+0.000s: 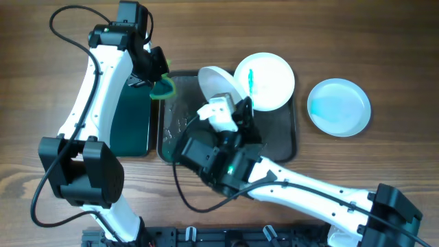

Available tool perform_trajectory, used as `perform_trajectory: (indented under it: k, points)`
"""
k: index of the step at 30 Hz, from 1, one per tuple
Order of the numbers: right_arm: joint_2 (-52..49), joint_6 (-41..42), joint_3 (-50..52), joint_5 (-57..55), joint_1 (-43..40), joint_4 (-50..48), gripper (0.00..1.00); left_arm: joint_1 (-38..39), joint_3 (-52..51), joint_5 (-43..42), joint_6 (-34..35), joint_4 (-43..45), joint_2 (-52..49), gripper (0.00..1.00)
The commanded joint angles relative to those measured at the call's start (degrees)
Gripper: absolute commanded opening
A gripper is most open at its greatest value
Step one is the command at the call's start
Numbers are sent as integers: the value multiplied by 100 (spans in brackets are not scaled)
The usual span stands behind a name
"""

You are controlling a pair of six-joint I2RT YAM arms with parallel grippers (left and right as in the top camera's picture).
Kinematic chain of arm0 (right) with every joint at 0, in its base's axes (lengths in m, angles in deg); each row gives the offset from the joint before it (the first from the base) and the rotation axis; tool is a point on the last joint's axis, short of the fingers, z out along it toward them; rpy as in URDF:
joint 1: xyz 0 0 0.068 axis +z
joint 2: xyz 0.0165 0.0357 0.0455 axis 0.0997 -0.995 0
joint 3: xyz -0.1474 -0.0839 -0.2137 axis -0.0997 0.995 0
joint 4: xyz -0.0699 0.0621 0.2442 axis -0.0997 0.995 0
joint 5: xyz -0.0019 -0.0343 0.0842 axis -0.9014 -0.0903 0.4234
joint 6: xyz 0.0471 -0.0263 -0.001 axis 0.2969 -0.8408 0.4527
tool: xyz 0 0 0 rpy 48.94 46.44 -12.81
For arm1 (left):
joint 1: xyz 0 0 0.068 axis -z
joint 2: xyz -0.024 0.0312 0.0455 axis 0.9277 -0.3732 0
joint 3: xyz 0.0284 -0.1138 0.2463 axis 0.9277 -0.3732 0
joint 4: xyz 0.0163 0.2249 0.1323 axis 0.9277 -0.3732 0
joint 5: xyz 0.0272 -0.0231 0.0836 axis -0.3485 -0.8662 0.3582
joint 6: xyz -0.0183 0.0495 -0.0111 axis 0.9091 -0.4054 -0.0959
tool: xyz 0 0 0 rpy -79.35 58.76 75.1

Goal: Clean dirty plates on tray and stack at the side
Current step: 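Lift the second plate with the right gripper and stack it on the first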

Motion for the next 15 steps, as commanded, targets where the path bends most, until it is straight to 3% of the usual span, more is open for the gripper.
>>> perform_trajectory:
  k: [1,5,12,15]
  points:
    - [162,-962,-155,-664,81,-509,4,33,24,-52,-70,-2,-74,4]
    - [162,-1488,-155,-664,79,-1043,4,33,24,-52,-70,-72,-74,4]
    - [162,-1401,-127,44,33,-999,4,33,24,-52,-70,-129,-74,4]
    - [160,-142,-127,1241,-199,-275,4,33,24,-52,-70,-131,-74,4]
